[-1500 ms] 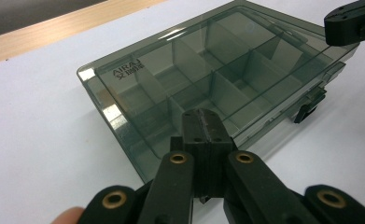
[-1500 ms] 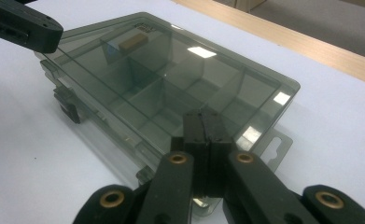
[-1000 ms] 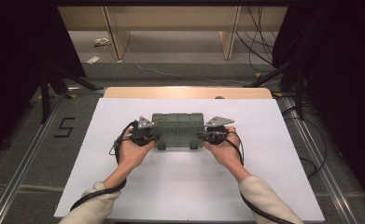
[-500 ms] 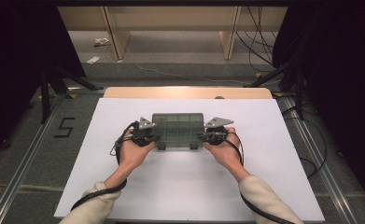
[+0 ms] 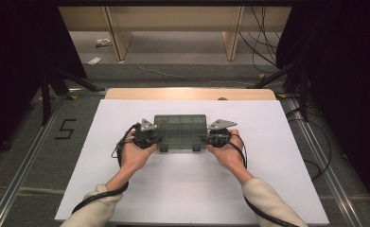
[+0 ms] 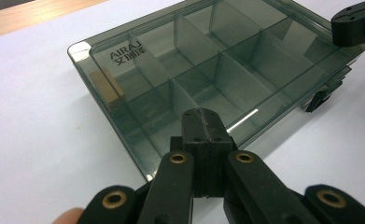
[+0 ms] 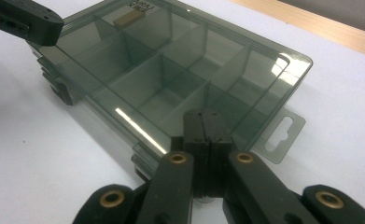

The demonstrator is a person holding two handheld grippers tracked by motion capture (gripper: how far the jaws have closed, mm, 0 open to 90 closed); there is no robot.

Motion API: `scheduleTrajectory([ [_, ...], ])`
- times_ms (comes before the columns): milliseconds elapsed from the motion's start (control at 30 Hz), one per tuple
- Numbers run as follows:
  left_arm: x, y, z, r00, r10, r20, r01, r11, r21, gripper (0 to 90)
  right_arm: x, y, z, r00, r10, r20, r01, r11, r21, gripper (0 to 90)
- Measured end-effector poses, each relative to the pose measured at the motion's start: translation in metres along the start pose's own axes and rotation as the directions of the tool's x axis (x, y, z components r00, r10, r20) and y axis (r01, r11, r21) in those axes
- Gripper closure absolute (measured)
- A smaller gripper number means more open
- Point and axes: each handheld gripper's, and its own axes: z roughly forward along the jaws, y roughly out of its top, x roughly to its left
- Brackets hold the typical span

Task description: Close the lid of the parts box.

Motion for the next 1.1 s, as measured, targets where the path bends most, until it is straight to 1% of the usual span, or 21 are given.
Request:
scheduleTrajectory([
  [33, 0.001, 0.000, 0.001, 1.0000, 0.009, 0.003, -0.009, 0.9999, -0.006, 89.9, 0.000, 0.000, 0.000, 1.0000, -0.001, 0.000, 0.001, 1.000, -0.001, 90.0],
  [133, 0.002, -0.001, 0.000, 0.9998, 0.017, 0.006, -0.017, 0.9998, -0.013, 89.8, -0.002, -0.001, -0.001, 1.0000, 0.005, 0.004, -0.005, 1.000, -0.005, 86.6],
  [200, 0.002, -0.001, 0.000, 0.9997, 0.022, 0.004, -0.022, 0.9996, -0.017, 89.5, -0.003, -0.002, -0.002, 0.9999, 0.014, -0.002, -0.014, 1.000, -0.011, 84.2],
  [233, 0.002, -0.002, -0.001, 0.9996, 0.028, 0.002, -0.028, 0.9995, -0.017, 88.7, -0.003, -0.002, -0.003, 0.9999, 0.012, -0.004, -0.012, 1.000, -0.016, 82.7],
  [267, 0.001, -0.003, -0.002, 0.9998, 0.019, 0.000, -0.019, 0.9997, -0.013, 87.7, -0.003, -0.003, -0.003, 0.9999, 0.011, -0.001, -0.011, 1.000, -0.020, 81.0],
  [400, 0.002, -0.006, -0.007, 0.9992, 0.039, -0.009, -0.039, 0.9991, -0.015, 84.0, -0.005, -0.006, -0.006, 0.9999, 0.010, -0.003, -0.010, 0.999, -0.040, 75.0],
  [567, 0.002, -0.011, -0.011, 0.9974, 0.072, -0.004, -0.072, 0.9970, -0.028, 79.3, -0.008, -0.009, -0.012, 0.9998, 0.004, -0.018, -0.005, 0.997, -0.074, 65.4],
  [633, 0.002, -0.012, -0.014, 0.9967, 0.081, -0.002, -0.081, 0.9959, -0.042, 76.8, -0.009, -0.009, -0.015, 0.9997, 0.005, -0.023, -0.007, 0.996, -0.087, 62.1],
  [733, 0.000, -0.013, -0.018, 0.9955, 0.095, 0.001, -0.094, 0.9940, -0.056, 69.7, -0.010, -0.010, -0.019, 0.9993, 0.006, -0.036, -0.010, 0.995, -0.101, 57.3],
  [767, 0.000, -0.014, -0.020, 0.9957, 0.093, -0.008, -0.093, 0.9940, -0.058, 67.2, -0.010, -0.010, -0.020, 0.9993, 0.005, -0.038, -0.009, 0.994, -0.106, 56.3],
  [800, 0.000, -0.015, -0.021, 0.9953, 0.096, -0.015, -0.097, 0.9938, -0.054, 62.5, -0.010, -0.010, -0.020, 0.9992, 0.005, -0.040, -0.010, 0.994, -0.109, 54.7],
  [833, -0.001, -0.016, -0.022, 0.9954, 0.094, -0.015, -0.095, 0.9940, -0.055, 60.3, -0.010, -0.011, -0.021, 0.9991, 0.005, -0.043, -0.009, 0.994, -0.108, 53.8],
  [933, -0.001, -0.020, -0.026, 0.9972, 0.074, -0.009, -0.074, 0.9949, -0.068, 50.7, -0.010, -0.013, -0.024, 0.9987, 0.007, -0.050, -0.013, 0.993, -0.116, 50.1],
  [1033, 0.000, -0.023, -0.030, 0.9980, 0.062, 0.014, -0.061, 0.9947, -0.083, 44.0, -0.011, -0.015, -0.027, 0.9987, 0.012, -0.049, -0.018, 0.992, -0.123, 47.0],
  [1100, 0.000, -0.025, -0.033, 0.9981, 0.059, 0.020, -0.057, 0.9943, -0.090, 37.6, -0.011, -0.016, -0.029, 0.9986, 0.015, -0.050, -0.021, 0.992, -0.125, 44.8],
])
